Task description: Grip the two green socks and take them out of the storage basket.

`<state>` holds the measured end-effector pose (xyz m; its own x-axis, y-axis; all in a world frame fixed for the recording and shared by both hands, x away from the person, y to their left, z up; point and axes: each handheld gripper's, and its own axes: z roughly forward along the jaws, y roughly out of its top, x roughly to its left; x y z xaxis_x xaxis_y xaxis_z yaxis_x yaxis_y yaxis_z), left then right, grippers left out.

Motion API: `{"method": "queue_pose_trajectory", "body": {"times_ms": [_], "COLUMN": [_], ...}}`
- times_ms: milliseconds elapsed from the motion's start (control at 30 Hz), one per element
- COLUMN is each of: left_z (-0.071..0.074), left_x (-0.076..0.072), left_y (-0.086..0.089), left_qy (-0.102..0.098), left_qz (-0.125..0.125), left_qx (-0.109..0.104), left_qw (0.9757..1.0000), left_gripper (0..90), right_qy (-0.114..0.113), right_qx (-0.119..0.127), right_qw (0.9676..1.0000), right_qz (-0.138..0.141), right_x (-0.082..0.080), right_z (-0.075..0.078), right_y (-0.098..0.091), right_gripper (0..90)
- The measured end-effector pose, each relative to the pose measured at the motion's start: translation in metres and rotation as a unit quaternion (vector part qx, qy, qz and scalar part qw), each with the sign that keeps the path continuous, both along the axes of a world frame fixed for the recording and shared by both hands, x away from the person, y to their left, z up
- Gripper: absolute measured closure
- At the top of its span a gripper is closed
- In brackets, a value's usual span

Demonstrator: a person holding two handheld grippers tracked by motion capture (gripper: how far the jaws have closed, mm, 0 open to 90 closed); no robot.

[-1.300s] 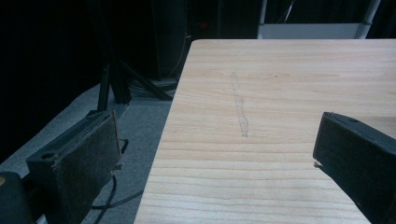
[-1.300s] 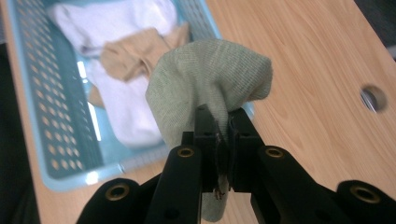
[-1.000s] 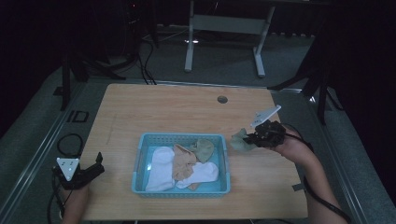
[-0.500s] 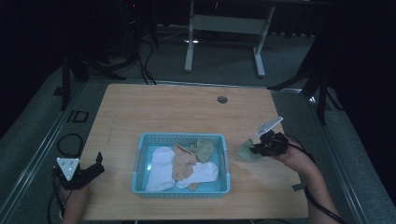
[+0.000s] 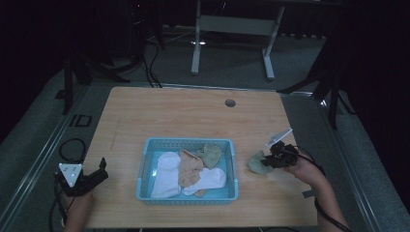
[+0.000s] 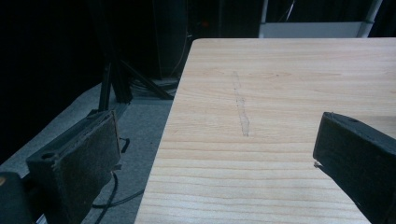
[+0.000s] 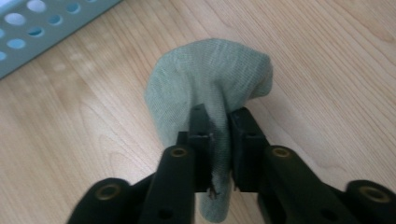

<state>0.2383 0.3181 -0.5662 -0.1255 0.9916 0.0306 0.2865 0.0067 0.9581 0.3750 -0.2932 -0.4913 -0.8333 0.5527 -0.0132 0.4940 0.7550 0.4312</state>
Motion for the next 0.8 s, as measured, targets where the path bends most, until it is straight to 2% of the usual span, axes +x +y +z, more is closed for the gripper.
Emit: {"method": "queue_pose_trajectory", "body": {"times_ms": [133,167,200,300,400,500,600,800], "left_z": [0.0,0.0,0.0,0.0,0.0,0.0,0.0,0.0], "left_x": [0.0,0.0,0.0,0.0,0.0,0.0,0.0,0.0], "left_y": [0.0,0.0,0.0,0.0,0.0,0.0,0.0,0.0], "left_qy": [0.0,0.0,0.0,0.0,0.0,0.001,0.0,0.0], "left_qz": [0.0,0.0,0.0,0.0,0.0,0.0,0.0,0.0], "left_qx": [0.0,0.0,0.001,0.001,0.0,0.001,0.001,0.001], "left_qw": [1.0,1.0,1.0,1.0,1.0,1.0,1.0,1.0], "left_gripper": [0.3,0.4,0.4,0.4,0.4,0.4,0.4,0.4], "right_qy": [0.006,0.006,0.006,-0.001,-0.003,0.002,-0.003,-0.009], "right_qx": [0.0,0.0,0.007,0.014,0.019,0.033,0.038,0.032], "right_qw": [1.0,1.0,0.9999,0.9999,0.9998,0.9994,0.9991,0.9986], "right_qz": [0.001,0.001,-0.003,-0.006,-0.004,0.011,0.02,0.041], "right_x": [-0.001,-0.001,0.0,-0.001,-0.001,-0.003,-0.004,-0.007], "right_z": [0.003,0.003,0.009,0.018,0.024,0.036,0.043,0.053], "right_y": [0.002,0.002,0.002,0.003,0.005,0.015,0.023,0.04], "right_gripper": [65.8,65.8,58.9,55.5,53.3,50.8,50.5,51.0]}}
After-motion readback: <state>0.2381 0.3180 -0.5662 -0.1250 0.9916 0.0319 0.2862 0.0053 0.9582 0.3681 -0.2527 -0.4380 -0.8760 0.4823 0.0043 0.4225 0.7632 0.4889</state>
